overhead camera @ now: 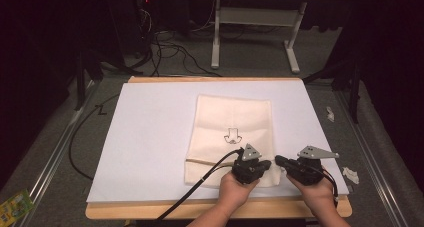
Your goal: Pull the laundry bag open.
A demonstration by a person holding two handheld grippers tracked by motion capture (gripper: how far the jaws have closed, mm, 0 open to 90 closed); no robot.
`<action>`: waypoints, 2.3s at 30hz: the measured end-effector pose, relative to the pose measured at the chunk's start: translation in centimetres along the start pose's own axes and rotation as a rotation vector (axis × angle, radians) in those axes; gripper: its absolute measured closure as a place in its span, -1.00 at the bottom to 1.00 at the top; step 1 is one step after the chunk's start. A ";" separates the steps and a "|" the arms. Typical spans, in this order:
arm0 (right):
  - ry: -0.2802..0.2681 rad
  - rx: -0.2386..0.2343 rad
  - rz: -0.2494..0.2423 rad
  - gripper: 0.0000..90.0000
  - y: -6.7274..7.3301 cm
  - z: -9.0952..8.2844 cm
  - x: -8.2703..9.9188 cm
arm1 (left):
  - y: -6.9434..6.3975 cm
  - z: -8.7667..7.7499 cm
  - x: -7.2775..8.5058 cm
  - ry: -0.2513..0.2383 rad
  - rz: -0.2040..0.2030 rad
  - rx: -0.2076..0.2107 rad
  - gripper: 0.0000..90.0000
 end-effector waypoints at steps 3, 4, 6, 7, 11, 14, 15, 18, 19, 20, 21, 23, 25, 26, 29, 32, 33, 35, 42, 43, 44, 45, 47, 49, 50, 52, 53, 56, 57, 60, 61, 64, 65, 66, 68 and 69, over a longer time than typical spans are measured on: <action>-0.037 0.040 0.066 0.98 -1.9 -1.0 -0.4 | 1.4 -0.7 0.6 -0.001 -0.034 -0.021 0.95; -0.037 0.040 0.066 0.98 -1.9 -1.0 -0.4 | 1.4 -0.7 0.6 -0.001 -0.034 -0.021 0.95; -0.025 0.032 0.061 0.97 -2.3 -1.2 0.1 | 1.3 -1.2 0.7 0.002 -0.017 -0.024 0.95; -0.025 0.032 0.061 0.97 -2.3 -1.2 0.1 | 1.3 -1.2 0.7 0.002 -0.017 -0.024 0.95; -0.040 0.029 0.047 0.97 -1.9 -1.2 -0.3 | 1.5 -1.8 0.4 -0.001 0.004 -0.031 0.94; -0.041 0.030 0.049 0.97 -2.0 -1.2 -0.2 | 1.7 -2.7 0.3 -0.001 0.006 -0.029 0.94; -0.041 0.030 0.049 0.97 -2.0 -1.2 -0.2 | 1.7 -2.7 0.3 -0.001 0.006 -0.029 0.94; -0.039 0.031 0.027 0.97 -1.7 -1.1 -0.4 | 1.5 -3.4 0.2 0.000 0.034 -0.023 0.94; -0.039 0.031 0.027 0.97 -1.7 -1.1 -0.4 | 1.5 -3.4 0.2 0.000 0.034 -0.023 0.94; -0.041 0.034 0.022 0.97 -1.6 -1.1 -0.5 | 1.9 -3.7 0.2 0.001 0.040 -0.039 0.94; -0.040 0.063 0.014 0.97 -2.1 -1.3 -0.6 | 2.7 -4.2 0.3 -0.003 0.019 -0.052 0.94; -0.049 0.069 0.035 0.97 -2.6 -1.5 -0.6 | 3.0 -4.4 0.4 0.001 0.004 -0.055 0.94; -0.045 0.065 0.035 0.97 -2.9 -1.5 -0.4 | 3.8 -5.3 0.6 0.003 0.006 -0.072 0.94; -0.046 0.064 0.038 0.97 -2.9 -1.5 -0.4 | 4.0 -5.6 0.7 0.005 0.006 -0.078 0.94; -0.049 0.068 0.035 0.97 -2.9 -1.5 -0.5 | 4.8 -6.4 1.0 0.015 0.004 -0.095 0.94; -0.052 0.079 0.047 0.97 -3.3 -1.7 -0.4 | 6.3 -7.9 1.2 0.025 -0.012 -0.118 0.94; -0.053 0.077 0.052 0.97 -3.3 -1.8 -0.4 | 6.7 -8.4 1.3 0.029 -0.013 -0.126 0.94; -0.054 0.082 0.050 0.97 -3.5 -1.9 -0.4 | 7.2 -9.0 1.4 0.036 -0.012 -0.138 0.94; -0.064 0.122 0.063 0.97 -4.6 -2.3 -0.6 | 11.5 -15.5 2.0 0.053 -0.063 -0.236 0.94; -0.075 0.104 0.097 0.97 -5.3 -2.7 -0.5 | 12.1 -16.9 2.3 0.028 -0.114 -0.206 0.94; -0.072 0.085 0.109 0.97 -5.1 -2.6 -0.4 | 12.1 -17.2 2.5 0.035 -0.086 -0.228 0.94; -0.072 0.085 0.109 0.97 -5.1 -2.6 -0.4 | 12.1 -17.2 2.5 0.035 -0.086 -0.228 0.94; -0.033 0.115 0.040 0.96 -4.2 -1.9 -0.1 | 12.0 -17.2 3.2 0.070 -0.074 -0.225 0.94; -0.029 0.113 0.048 0.95 -4.2 -1.8 -0.1 | 12.1 -17.2 3.4 0.077 -0.092 -0.215 0.92; -0.024 0.103 0.057 0.94 -4.3 -1.7 0.0 | 12.3 -17.3 3.5 0.075 -0.089 -0.213 0.92; 0.028 0.085 0.068 0.78 -4.4 -1.3 1.5 | 12.5 -17.6 3.2 0.049 -0.088 -0.204 0.55; 0.028 0.085 0.068 0.78 -4.4 -1.3 1.5 | 12.5 -17.6 3.2 0.049 -0.088 -0.204 0.36; -0.024 0.091 0.075 0.18 -4.9 -1.8 1.0 | 13.5 -18.8 1.6 -0.048 -0.086 -0.247 0.04; -0.024 0.091 0.075 0.18 -4.9 -1.8 1.0 | 13.5 -18.8 1.6 -0.048 -0.086 -0.247 -0.04; -0.100 0.175 0.069 -0.45 -7.1 -2.7 0.0 | 16.7 -21.6 0.3 -0.093 0.083 -0.418 -0.38; -0.100 0.175 0.069 -0.45 -7.1 -2.7 0.0 | 16.7 -21.6 0.3 -0.093 0.083 -0.418 -0.47; -0.102 0.278 0.050 -0.69 -10.6 -4.1 0.6 | 20.5 -25.6 1.0 -0.041 0.161 -0.569 -0.68; -0.094 0.294 0.062 -0.72 -11.4 -4.4 1.0 | 21.0 -26.4 1.0 -0.061 0.140 -0.570 -0.70; -0.087 0.303 0.072 -0.77 -12.0 -4.5 1.4 | 21.2 -26.9 1.0 -0.079 0.118 -0.572 -0.73; -0.086 0.315 0.086 -0.80 -12.5 -4.7 1.7 | 21.5 -27.6 0.6 -0.110 0.093 -0.584 -0.77; -0.091 0.313 0.081 -0.80 -12.5 -4.7 1.6 | 21.6 -27.7 0.5 -0.115 0.096 -0.593 -0.79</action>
Point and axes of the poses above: each handheld gripper's, and its own axes: z roughly forward along the jaws, x roughly out of its underside, y roughly to its left, the point moved 9 cm from there along z, roughly forward along the jaws, and after that the axes turned 11 degrees about -y, right-handed, at the moved point
